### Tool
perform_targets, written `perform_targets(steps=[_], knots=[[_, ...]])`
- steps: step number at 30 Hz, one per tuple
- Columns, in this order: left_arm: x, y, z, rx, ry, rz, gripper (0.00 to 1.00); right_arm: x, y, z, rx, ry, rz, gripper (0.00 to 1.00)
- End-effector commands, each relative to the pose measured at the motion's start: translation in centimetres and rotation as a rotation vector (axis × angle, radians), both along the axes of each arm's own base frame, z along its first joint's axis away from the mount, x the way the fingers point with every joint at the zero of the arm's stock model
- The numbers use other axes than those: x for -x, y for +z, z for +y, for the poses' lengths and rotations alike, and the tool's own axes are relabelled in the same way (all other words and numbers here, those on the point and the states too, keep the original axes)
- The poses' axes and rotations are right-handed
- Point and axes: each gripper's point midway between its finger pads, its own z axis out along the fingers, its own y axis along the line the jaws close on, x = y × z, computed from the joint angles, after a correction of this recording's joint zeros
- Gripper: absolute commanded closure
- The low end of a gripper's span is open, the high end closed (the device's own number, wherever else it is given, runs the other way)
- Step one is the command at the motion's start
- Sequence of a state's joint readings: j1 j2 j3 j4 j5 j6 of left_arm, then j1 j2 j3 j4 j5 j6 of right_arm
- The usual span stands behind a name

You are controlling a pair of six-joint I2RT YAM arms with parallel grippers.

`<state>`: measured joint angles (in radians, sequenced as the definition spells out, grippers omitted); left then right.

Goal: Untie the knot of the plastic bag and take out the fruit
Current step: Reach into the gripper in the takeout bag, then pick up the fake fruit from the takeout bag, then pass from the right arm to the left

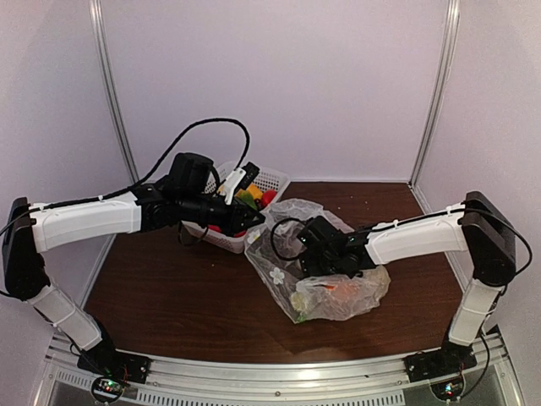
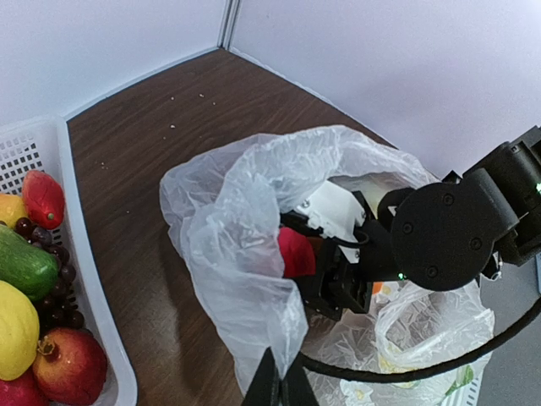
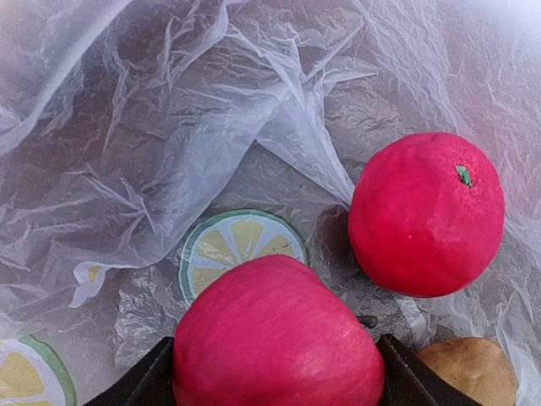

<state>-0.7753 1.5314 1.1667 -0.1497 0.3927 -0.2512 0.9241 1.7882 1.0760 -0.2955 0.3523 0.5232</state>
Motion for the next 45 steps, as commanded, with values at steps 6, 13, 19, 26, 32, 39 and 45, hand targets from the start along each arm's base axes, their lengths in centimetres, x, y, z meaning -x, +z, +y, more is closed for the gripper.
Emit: perform_targets(steps=[6,13,19,26,32,39,45], knots=[[-0.3,0.5,0.0,0.006,0.007,-0.042,1.00,0.7,4.7,1.3,-0.170,0.068,-0.053,0.36],[-0.4,1.0,0.3,0.004,0.021,-0.050,1.00,2.3,8.9,2.1,-0.309,0.144,-0.125,0.37],[-0.8,0.6,0.4,-0.009,0.036,-0.052,1.00,4.9,12.3,3.4,-0.411,0.276,-0.170,0.37],[-1.2,0.2,0.7,-0.032,0.059,-0.061,1.00,8.2,17.1,3.9,-0.594,0.412,-0.233,0.38],[-1.2,-0.2,0.6,-0.039,0.059,-0.054,1.00,11.2,19.8,4.9,-0.729,0.557,-0.211,0.37],[-1.7,1.0,1.6,-0.037,0.117,-0.097,0.96,13.4,24.8,5.8,-0.843,0.678,-0.246,0.37],[-1.3,5.6,4.1,0.034,0.191,-0.250,0.30,12.1,27.6,4.9,-0.838,0.604,-0.314,0.36]])
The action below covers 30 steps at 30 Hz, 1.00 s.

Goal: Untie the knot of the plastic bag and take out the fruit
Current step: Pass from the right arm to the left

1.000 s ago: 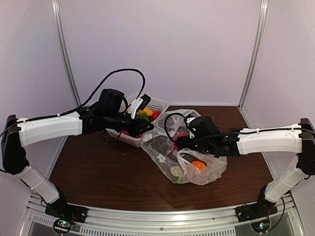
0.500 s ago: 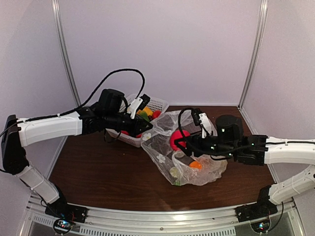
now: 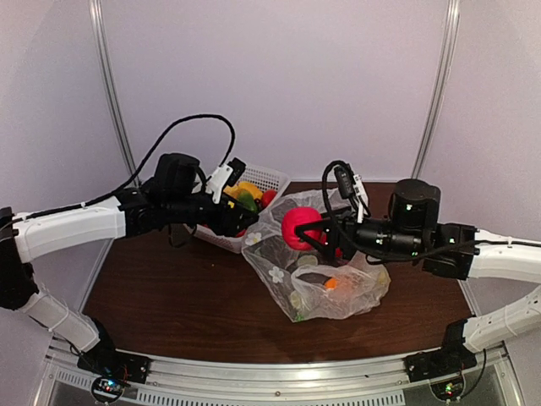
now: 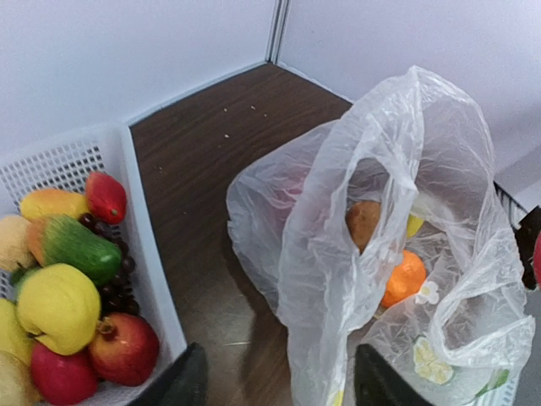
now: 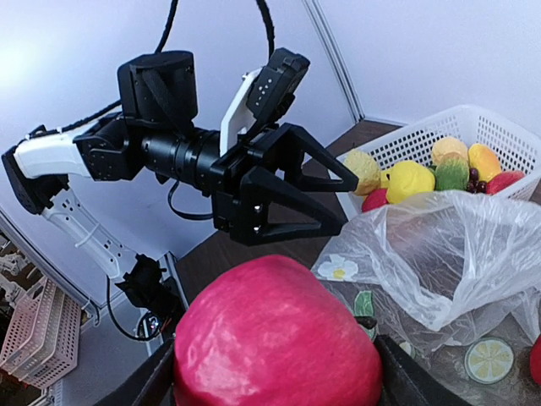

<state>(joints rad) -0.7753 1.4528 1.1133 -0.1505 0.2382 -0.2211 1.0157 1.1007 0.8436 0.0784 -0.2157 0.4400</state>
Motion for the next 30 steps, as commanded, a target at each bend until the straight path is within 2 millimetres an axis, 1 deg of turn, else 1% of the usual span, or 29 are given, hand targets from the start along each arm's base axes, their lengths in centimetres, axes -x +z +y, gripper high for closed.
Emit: perform_targets(steps=[1,2,4,6,8,10,12,15,20,25,30], knots=[[-0.1,5.8,2.0,0.085,0.070,-0.192,0.23,-0.5,4.2,-0.3,-0.056,-0.036,-0.051,0.36],[0.2,6.5,2.4,0.097,0.069,-0.219,0.19,-0.8,4.7,-0.2,-0.053,-0.044,-0.055,0.36],[1.3,8.1,2.6,0.137,0.027,-0.284,0.16,-1.1,5.3,0.3,-0.052,-0.041,-0.060,0.36],[3.3,9.8,2.6,0.203,-0.056,-0.350,0.15,-1.3,6.1,0.8,-0.065,-0.033,-0.065,0.36],[6.3,11.6,2.2,0.288,-0.192,-0.437,0.13,-1.3,6.4,1.6,-0.073,-0.005,-0.064,0.36],[8.7,12.2,2.1,0.327,-0.273,-0.505,0.09,-1.0,6.8,2.3,-0.085,0.030,-0.064,0.36],[9.9,12.3,1.9,0.312,-0.311,-0.558,0.05,-0.6,7.0,3.2,-0.094,0.078,-0.055,0.35],[10.8,12.0,1.4,0.282,-0.334,-0.596,0.02,0.4,6.6,4.9,-0.097,0.176,-0.022,0.35],[11.1,11.3,0.8,0.265,-0.362,-0.606,0.02,1.5,5.3,7.1,-0.079,0.272,0.025,0.35],[11.5,10.6,0.0,0.248,-0.411,-0.587,0.02,1.8,4.7,7.8,-0.071,0.295,0.041,0.35],[12.2,10.1,-0.5,0.244,-0.471,-0.570,0.02,1.8,4.6,7.8,-0.070,0.293,0.044,0.35]])
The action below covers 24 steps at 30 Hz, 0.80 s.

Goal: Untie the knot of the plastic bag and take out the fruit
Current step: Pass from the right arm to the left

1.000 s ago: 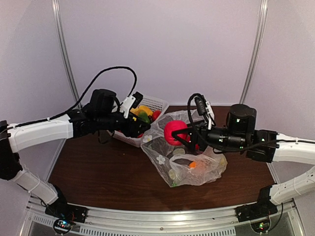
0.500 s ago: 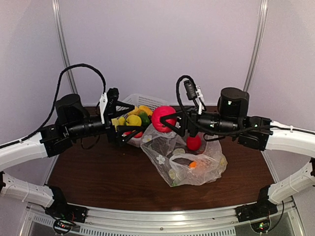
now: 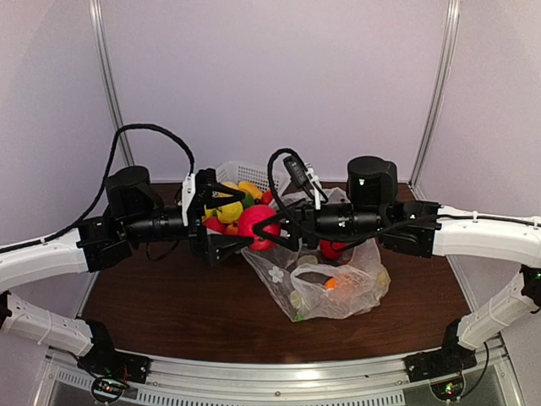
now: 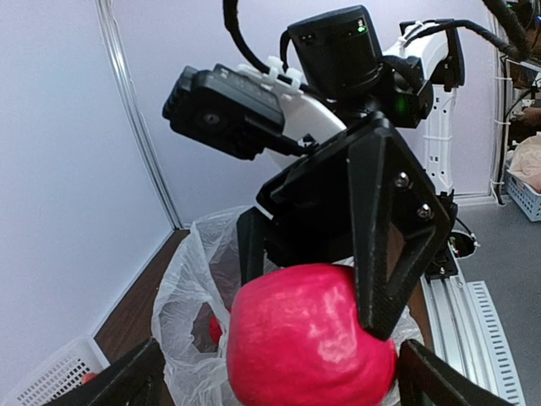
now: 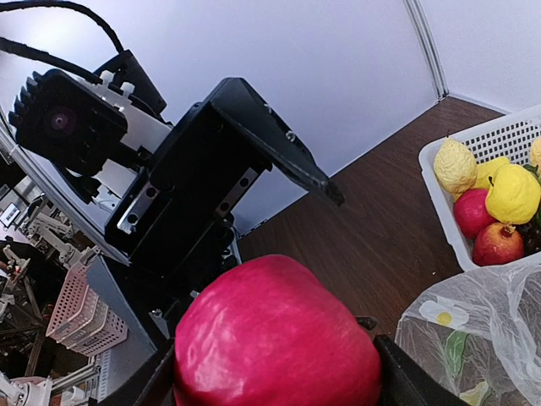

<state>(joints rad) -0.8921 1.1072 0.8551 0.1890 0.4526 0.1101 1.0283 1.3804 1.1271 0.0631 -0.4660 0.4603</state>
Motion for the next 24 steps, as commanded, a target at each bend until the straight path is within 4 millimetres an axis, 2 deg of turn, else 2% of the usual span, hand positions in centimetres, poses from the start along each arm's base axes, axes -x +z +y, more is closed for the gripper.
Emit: perform_targets(steps=[1,9,12,24], knots=[[1.0,0.5,-0.7,-0.002,-0.073,-0.031,0.02,0.9,2.2,0.3,-0.052,0.037,-0.012,0.35],[0.7,-0.9,-1.6,-0.058,-0.075,-0.008,0.02,1.1,2.3,0.4,-0.064,0.049,-0.003,0.35],[0.6,-0.9,-1.6,-0.059,-0.066,-0.011,0.03,1.1,2.2,0.4,-0.063,0.048,-0.002,0.35],[0.6,-1.1,-1.8,-0.065,-0.073,0.000,0.32,1.0,1.8,0.4,-0.055,0.042,0.004,0.33]])
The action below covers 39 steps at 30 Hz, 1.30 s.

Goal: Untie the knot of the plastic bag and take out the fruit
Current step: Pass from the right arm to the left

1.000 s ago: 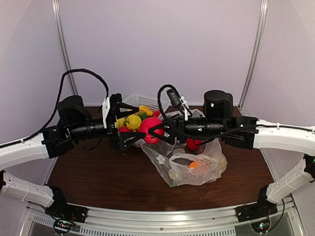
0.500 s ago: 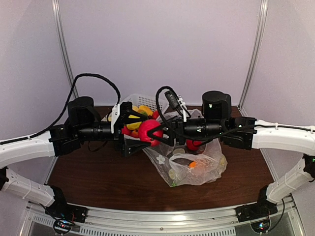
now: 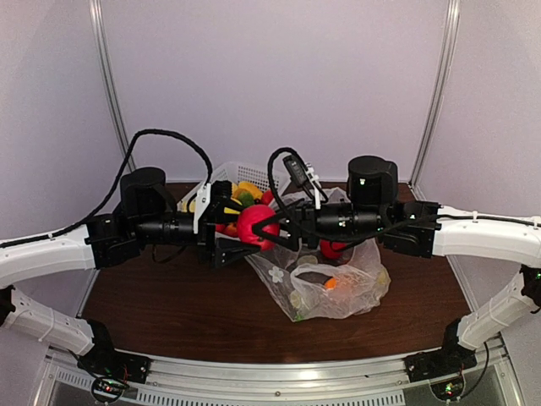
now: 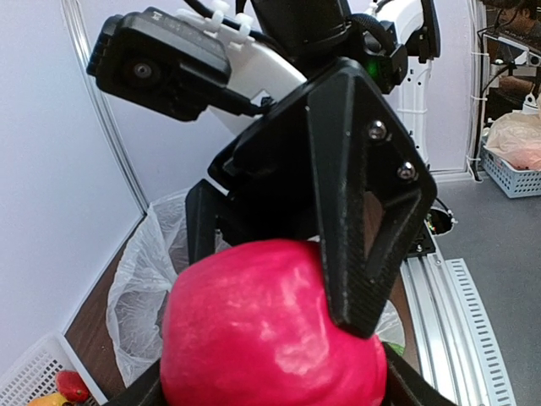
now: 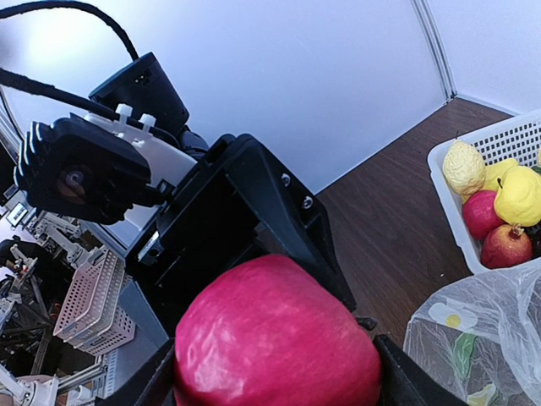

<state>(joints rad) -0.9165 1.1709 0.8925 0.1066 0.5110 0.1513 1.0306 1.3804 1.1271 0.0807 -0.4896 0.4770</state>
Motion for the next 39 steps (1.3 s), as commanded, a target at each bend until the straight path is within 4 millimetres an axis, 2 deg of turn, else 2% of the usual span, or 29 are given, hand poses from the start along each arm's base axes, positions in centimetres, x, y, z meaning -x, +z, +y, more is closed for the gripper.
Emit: perform_targets(steps=[1,6,11,17,19,22,24,25,29,32,34,39], knots=[[-0.5,1.3,-0.2,0.025,0.013,-0.033,0.33,0.5,1.3,0.2,-0.032,0.018,-0.006,0.32],[-0.5,1.5,-0.2,0.030,0.014,-0.027,0.42,0.1,1.1,-0.2,-0.022,-0.016,-0.017,0.21],[-0.7,2.0,0.0,0.050,0.027,-0.002,0.48,-0.5,1.4,-1.3,-0.008,-0.073,-0.050,0.06],[-3.3,3.5,2.0,0.108,0.147,0.004,0.51,-1.8,2.5,-4.2,0.025,-0.217,-0.112,0.01],[-5.1,3.4,2.7,0.103,0.203,0.024,0.51,-2.3,3.1,-5.4,0.019,-0.273,-0.133,0.00],[-9.6,2.6,4.3,0.064,0.367,0.087,0.53,-2.7,3.9,-7.1,0.008,-0.342,-0.155,0.00],[-14.2,1.3,6.7,0.041,0.542,0.165,0.53,-2.9,4.0,-8.0,0.009,-0.378,-0.161,0.00],[-15.7,0.8,7.5,0.032,0.593,0.200,0.55,-2.9,3.9,-8.3,0.008,-0.384,-0.159,0.00],[-22.4,-2.9,12.7,-0.023,0.862,0.342,0.56,-3.0,3.4,-8.8,0.020,-0.405,-0.151,0.00],[-25.6,-5.2,15.0,-0.068,0.955,0.408,0.56,-3.0,3.2,-9.0,0.027,-0.412,-0.148,0.00],[-27.1,-5.6,16.2,-0.094,1.009,0.396,0.56,-3.0,3.1,-9.1,0.028,-0.415,-0.146,0.00],[-29.8,-7.1,17.4,-0.159,1.064,0.391,0.56,-3.0,2.7,-9.2,0.029,-0.415,-0.140,0.00]])
